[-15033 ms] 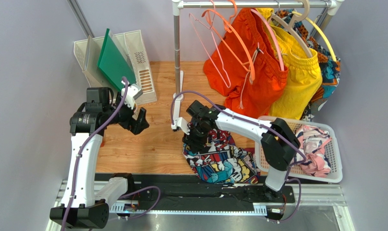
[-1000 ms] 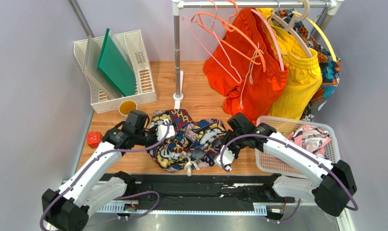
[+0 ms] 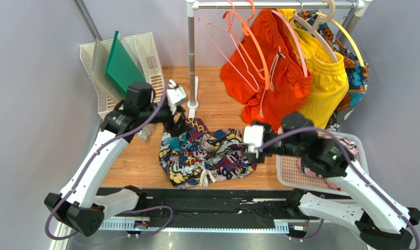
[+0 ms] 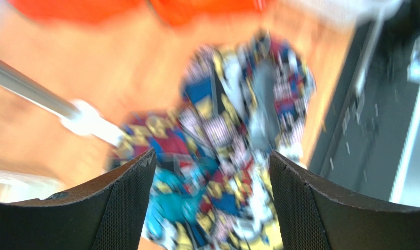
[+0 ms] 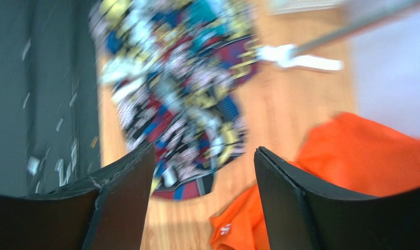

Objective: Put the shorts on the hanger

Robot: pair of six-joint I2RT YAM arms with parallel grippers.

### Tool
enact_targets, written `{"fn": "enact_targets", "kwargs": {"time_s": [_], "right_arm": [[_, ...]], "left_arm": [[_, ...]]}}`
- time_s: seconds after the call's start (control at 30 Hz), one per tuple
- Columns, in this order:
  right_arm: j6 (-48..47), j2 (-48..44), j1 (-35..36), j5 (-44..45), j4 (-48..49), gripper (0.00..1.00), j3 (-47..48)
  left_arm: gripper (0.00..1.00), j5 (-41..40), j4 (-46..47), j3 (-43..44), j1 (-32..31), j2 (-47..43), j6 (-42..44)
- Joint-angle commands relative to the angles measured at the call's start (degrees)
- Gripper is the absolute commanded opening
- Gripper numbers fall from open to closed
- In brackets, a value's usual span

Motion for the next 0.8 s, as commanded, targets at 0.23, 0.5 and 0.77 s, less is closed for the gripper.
{"fn": "enact_targets", "kwargs": {"time_s": [0.23,0.5,0.77], "right_arm": [[36.4,23.7,-23.4,-5.4,10.4,0.69,44.0],[47.2,35.1,-23.6,-6.2,16.1,0.63,55.1],[49.0,38.9,-23.5,2.8,17.3,0.62,54.5]], "left_arm": [[0.87,-5.7,7.8,17.6,0.6,-1.1,-6.3],[0.87,-5.1,7.8,16.5,1.8,-3.4,-7.1],[0.87,-4.3,9.2,15.6,2.5,-3.4,-8.6]]}}
